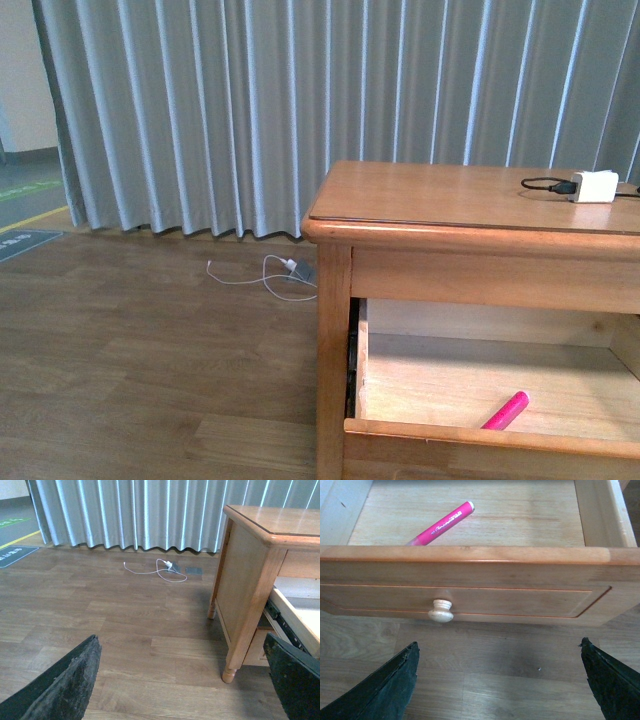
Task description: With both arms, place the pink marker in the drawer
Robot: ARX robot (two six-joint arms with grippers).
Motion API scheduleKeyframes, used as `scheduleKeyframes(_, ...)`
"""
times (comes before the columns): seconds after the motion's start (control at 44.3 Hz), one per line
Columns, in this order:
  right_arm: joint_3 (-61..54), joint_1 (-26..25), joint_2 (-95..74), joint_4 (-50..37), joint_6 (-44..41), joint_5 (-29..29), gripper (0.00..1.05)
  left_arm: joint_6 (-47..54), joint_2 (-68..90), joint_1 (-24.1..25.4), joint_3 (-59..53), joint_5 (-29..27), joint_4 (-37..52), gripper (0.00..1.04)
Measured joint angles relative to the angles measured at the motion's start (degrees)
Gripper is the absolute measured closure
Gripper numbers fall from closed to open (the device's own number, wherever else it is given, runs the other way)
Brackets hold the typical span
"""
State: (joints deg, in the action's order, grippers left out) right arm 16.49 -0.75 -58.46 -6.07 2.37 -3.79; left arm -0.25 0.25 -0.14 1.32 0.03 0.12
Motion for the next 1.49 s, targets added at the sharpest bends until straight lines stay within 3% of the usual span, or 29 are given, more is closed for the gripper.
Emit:
scheduleKeyframes(0.519, 13.6, 3.7, -30.8, -12.8, 1.3, 4.4, 0.09, 0.0, 0.0, 0.0, 0.0, 0.0, 0.0, 0.06)
scheduleKeyframes(0.947, 23.6, 6.9, -51.7, -36.6, 2.0, 10.3, 0.09, 0.0, 0.0, 0.0, 0.0, 0.0, 0.0, 0.06)
scheduleKeyframes(1.489, 36.9, 7.5, -64.8, -45.0, 2.6, 13.6, 0.09, 0.0, 0.0, 0.0, 0.0, 0.0, 0.0, 0.06)
